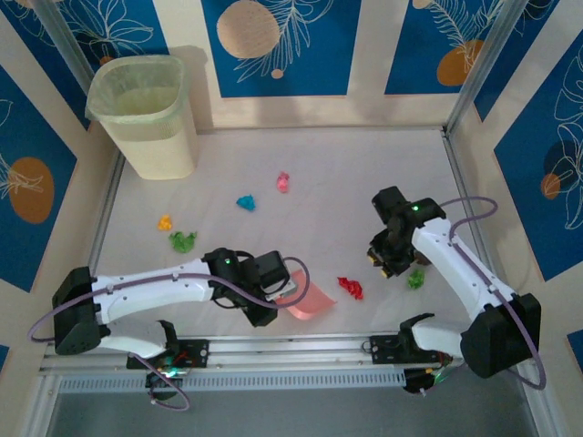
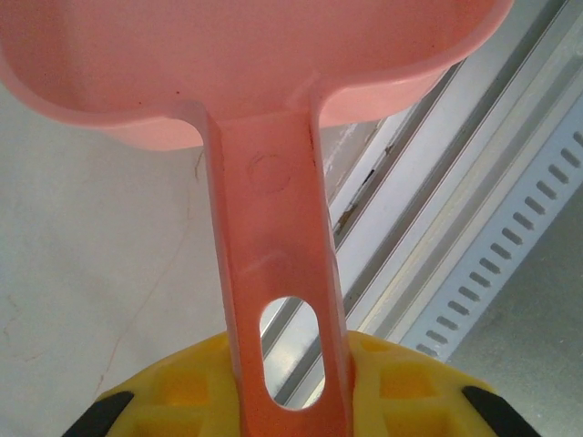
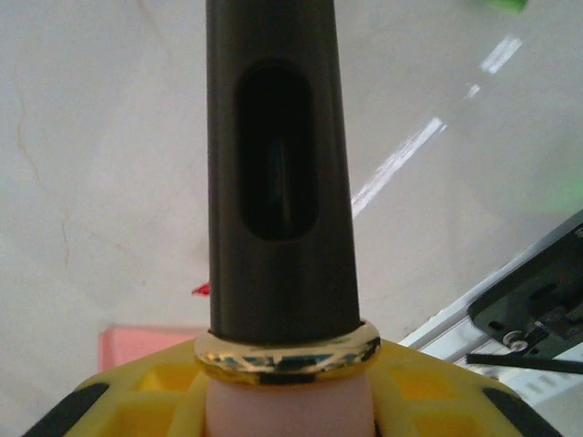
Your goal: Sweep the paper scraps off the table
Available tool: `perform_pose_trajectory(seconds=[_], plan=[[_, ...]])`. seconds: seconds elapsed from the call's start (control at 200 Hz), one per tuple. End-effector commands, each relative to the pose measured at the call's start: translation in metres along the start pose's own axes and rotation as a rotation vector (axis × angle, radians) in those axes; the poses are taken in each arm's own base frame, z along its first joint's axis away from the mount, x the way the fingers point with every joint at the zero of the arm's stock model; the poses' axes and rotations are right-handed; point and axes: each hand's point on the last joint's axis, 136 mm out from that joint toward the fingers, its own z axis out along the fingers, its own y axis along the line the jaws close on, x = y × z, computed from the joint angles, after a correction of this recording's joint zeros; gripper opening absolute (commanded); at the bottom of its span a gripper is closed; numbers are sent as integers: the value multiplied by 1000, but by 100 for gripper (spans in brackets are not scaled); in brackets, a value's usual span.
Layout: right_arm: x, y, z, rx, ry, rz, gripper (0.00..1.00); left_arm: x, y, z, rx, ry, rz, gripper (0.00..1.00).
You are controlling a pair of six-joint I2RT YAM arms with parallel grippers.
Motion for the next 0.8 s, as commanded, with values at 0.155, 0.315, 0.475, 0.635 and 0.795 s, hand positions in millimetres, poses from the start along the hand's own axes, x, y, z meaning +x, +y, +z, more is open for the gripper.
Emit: perform_pose_trajectory(seconds=[0.155,0.315,0.475,0.635,0.795], plan=[[45,55,-14,-81,115,-67,0,-6,-5,0,6,-20,19,0],[56,72,-30,-94,87,-163,0,-8,0,2,-23,-32,10,0],[53,62,-47,-96,35,-207,0,-12,4,3,-44,-61,-9,0],[29,20,-71,-76,-110,-121,0,-19,-1,1,-14,-114,-29,0],[24,-20,-75,-7,-123,-57,0,-14,4,8,-52,-103,-40,0]])
